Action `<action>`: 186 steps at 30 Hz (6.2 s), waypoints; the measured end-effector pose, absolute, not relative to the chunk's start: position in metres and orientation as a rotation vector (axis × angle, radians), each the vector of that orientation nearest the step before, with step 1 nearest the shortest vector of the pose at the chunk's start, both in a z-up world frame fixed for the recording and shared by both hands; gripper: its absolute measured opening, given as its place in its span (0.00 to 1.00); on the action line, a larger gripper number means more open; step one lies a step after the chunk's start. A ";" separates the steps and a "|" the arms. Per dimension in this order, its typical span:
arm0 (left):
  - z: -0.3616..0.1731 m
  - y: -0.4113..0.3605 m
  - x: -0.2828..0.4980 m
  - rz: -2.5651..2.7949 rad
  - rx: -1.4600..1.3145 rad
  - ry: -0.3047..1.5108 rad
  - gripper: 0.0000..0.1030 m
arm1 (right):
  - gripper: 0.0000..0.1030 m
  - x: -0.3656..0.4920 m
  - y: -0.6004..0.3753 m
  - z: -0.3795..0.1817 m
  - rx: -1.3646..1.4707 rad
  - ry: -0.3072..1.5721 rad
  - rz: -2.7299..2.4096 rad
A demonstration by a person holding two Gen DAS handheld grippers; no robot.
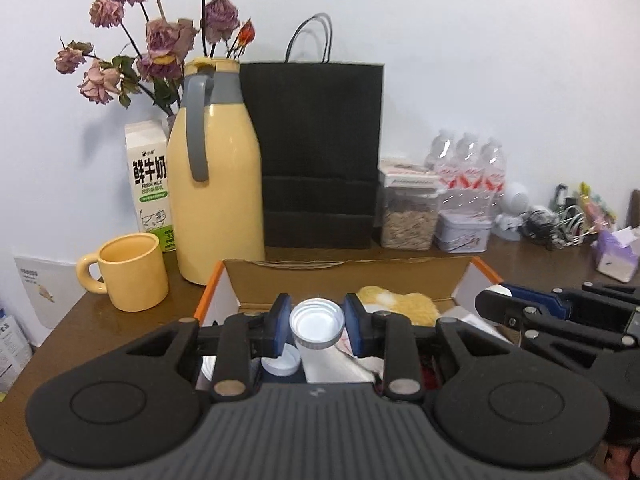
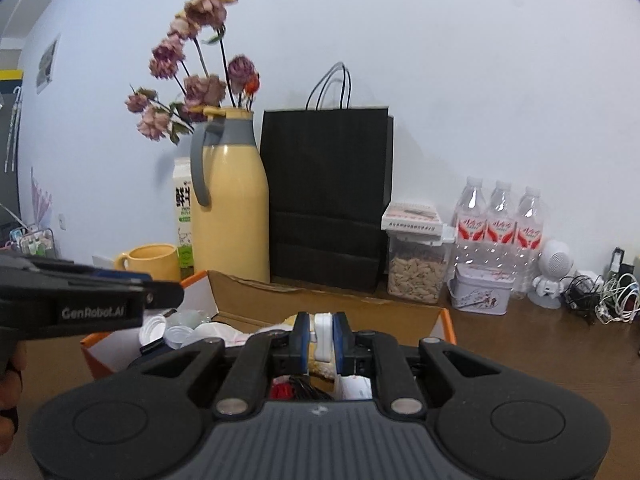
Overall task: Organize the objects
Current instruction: 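Carry the white cap and plug into the box and open both tools, then move the right tool back down to the small orange piece, then grasp the small orange piece with the right tool, then carry the orange piece into the box and open the right tool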
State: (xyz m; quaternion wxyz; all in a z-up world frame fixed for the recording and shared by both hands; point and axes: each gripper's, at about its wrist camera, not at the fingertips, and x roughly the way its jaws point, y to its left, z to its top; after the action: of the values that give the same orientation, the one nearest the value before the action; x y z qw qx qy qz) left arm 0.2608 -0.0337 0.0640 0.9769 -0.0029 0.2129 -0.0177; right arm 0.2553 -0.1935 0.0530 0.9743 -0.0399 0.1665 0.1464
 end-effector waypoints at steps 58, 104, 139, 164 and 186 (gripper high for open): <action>0.039 -0.005 0.189 -0.050 -0.045 0.413 1.00 | 1.00 0.193 -0.242 0.019 -0.020 0.484 0.199; -0.019 0.014 0.180 -0.061 -0.101 0.531 1.00 | 0.23 0.216 -0.214 -0.033 -0.056 0.633 0.225; -0.020 0.013 0.179 -0.045 -0.093 0.531 1.00 | 0.11 0.210 -0.201 -0.031 -0.041 0.640 0.278; 0.056 -0.017 0.217 -0.055 -0.037 0.368 1.00 | 0.11 0.235 -0.194 0.054 -0.048 0.364 0.297; 0.059 -0.006 0.237 0.010 -0.045 0.384 1.00 | 1.00 0.253 -0.197 0.043 -0.050 0.419 0.199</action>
State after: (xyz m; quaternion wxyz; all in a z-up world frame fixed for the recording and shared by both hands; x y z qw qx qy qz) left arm 0.2365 -0.0064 0.0587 0.9814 -0.0222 0.1908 0.0049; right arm 0.2532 -0.1966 0.0430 0.9730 -0.0249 0.2075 0.0984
